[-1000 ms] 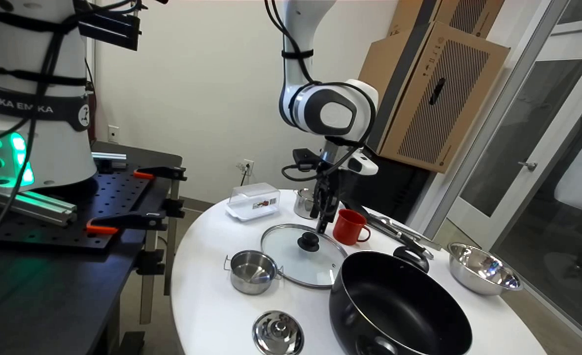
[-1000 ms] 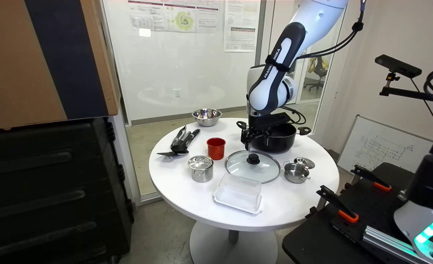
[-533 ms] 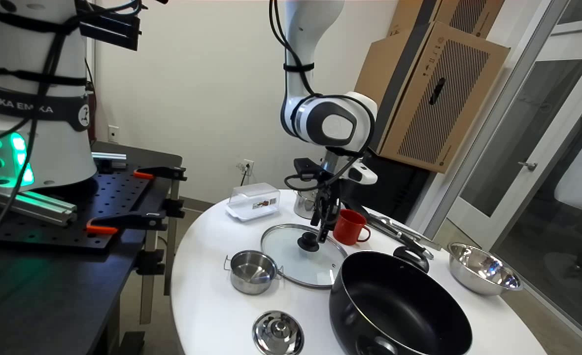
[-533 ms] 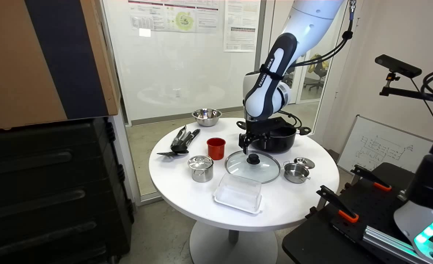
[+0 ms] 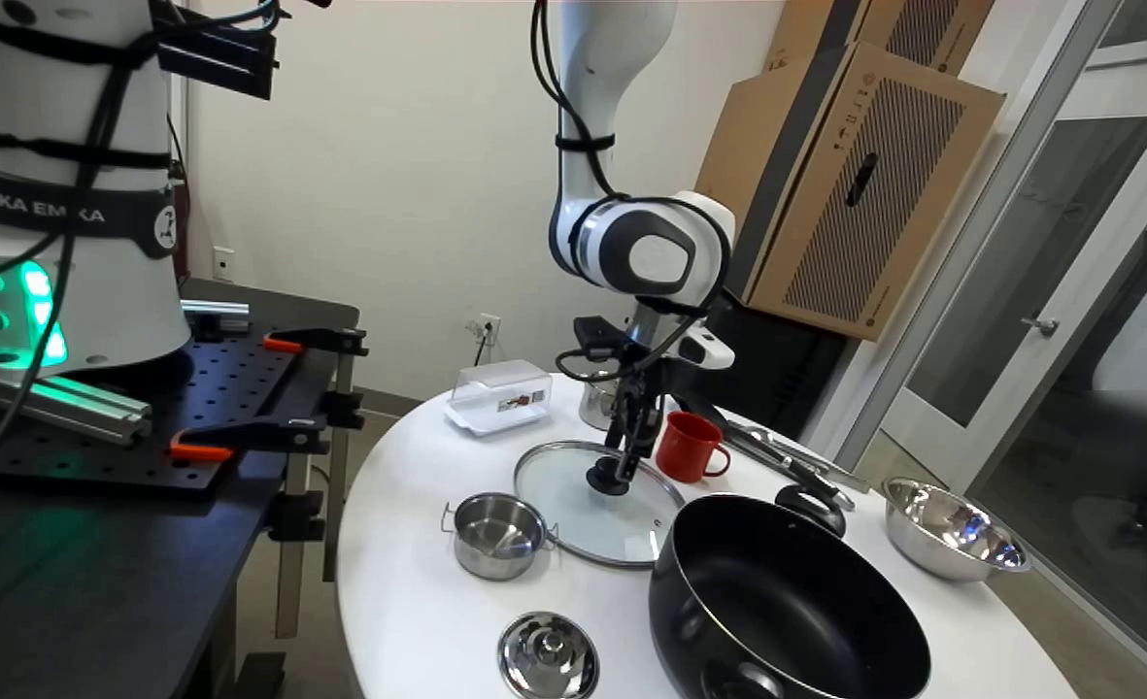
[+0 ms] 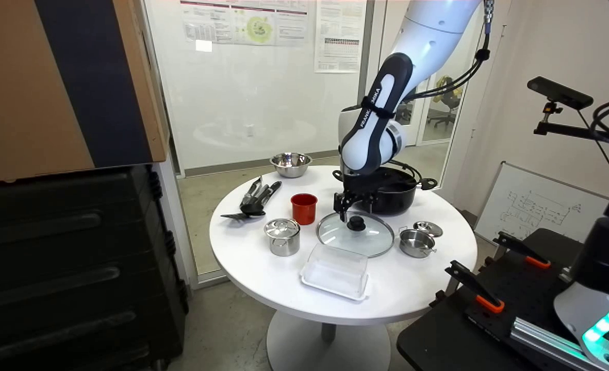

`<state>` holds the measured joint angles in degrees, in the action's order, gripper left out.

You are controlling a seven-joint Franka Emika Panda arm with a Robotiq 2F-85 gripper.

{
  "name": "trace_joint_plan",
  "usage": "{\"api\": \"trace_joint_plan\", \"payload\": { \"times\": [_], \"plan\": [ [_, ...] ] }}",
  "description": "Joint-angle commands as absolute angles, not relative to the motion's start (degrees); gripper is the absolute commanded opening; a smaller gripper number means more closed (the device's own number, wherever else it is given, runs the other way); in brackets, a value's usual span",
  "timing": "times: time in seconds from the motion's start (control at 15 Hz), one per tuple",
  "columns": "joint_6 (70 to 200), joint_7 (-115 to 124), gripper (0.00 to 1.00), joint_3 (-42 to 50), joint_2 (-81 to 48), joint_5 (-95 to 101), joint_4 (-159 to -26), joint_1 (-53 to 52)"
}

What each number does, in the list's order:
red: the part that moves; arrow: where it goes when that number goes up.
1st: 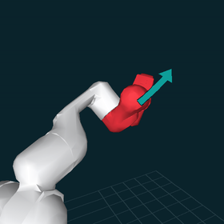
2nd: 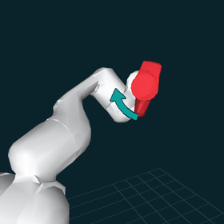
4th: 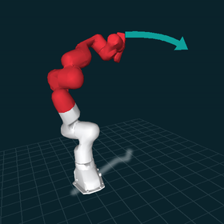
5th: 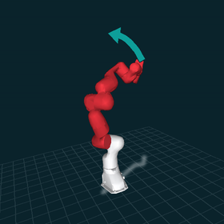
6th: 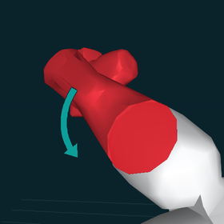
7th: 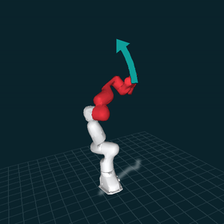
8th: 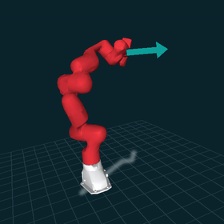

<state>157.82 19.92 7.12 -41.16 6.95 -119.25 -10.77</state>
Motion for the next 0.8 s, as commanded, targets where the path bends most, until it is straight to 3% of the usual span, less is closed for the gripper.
{"api": "trace_joint_plan", "payload": {
  "times": [0.0,0.33,0.47,0.73],
  "plan": [
    [157.9,20.5,1.00,8.2,-42.7,5.9,-117.8,-12.3],
    [157.6,20.9,0.98,8.7,-43.5,5.6,-117.2,-12.5],
    [157.6,20.9,0.73,8.7,-43.6,5.4,-117.1,-12.4],
    [157.3,20.7,0.48,8.7,-43.5,5.3,-117.4,-12.5]
  ]
}}
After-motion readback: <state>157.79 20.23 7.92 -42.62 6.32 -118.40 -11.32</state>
